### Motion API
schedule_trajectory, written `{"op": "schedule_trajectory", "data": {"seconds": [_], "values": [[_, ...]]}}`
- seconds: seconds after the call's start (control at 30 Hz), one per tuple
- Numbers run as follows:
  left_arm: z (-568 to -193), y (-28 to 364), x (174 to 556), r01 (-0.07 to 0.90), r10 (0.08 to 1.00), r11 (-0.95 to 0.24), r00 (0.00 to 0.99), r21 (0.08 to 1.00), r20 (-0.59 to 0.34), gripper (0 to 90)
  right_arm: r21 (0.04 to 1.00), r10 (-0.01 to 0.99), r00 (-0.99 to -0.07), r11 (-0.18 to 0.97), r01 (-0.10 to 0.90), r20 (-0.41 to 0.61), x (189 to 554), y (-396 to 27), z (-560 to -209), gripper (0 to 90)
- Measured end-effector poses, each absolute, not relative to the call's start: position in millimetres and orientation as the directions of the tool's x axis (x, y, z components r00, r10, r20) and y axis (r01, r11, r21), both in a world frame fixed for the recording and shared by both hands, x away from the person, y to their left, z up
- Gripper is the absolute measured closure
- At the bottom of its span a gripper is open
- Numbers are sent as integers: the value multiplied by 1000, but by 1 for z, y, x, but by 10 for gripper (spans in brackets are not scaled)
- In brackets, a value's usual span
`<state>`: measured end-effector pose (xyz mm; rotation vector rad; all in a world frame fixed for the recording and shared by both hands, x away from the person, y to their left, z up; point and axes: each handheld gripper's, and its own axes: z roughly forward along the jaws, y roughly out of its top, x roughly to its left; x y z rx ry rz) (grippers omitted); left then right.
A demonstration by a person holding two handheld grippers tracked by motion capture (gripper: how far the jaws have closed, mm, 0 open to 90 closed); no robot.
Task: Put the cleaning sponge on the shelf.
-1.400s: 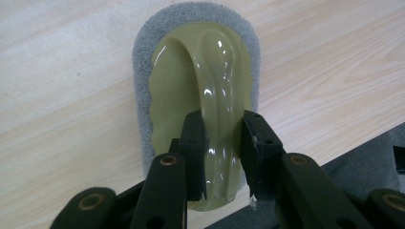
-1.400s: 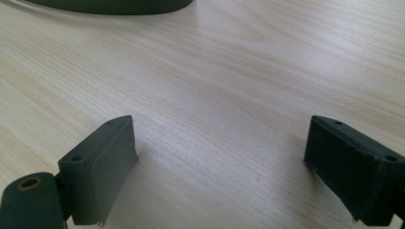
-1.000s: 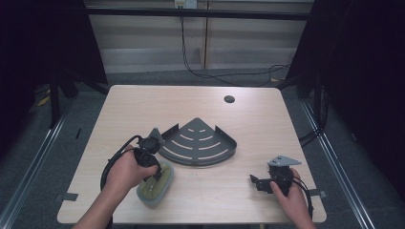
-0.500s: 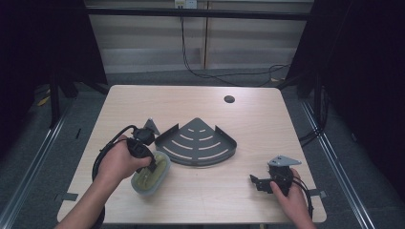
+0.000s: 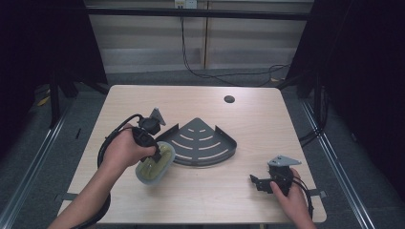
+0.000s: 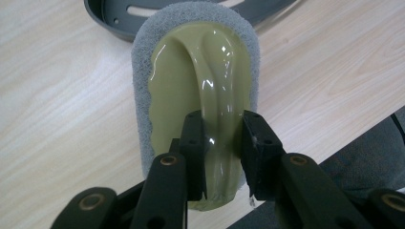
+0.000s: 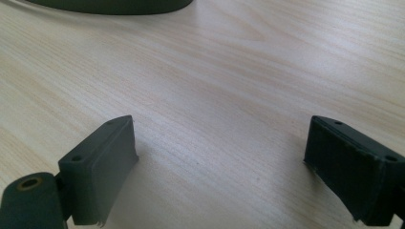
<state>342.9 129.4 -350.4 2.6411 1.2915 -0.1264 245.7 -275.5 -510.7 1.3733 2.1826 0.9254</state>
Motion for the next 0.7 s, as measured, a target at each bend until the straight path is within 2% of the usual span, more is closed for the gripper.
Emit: {"op": "schedule_trajectory", "data": {"seconds": [0.7], "values": [[-342,104,373,739,723,-647,673,185,-159,724,713,899,-438,298,635,14,246,-275,-511,97]]}}
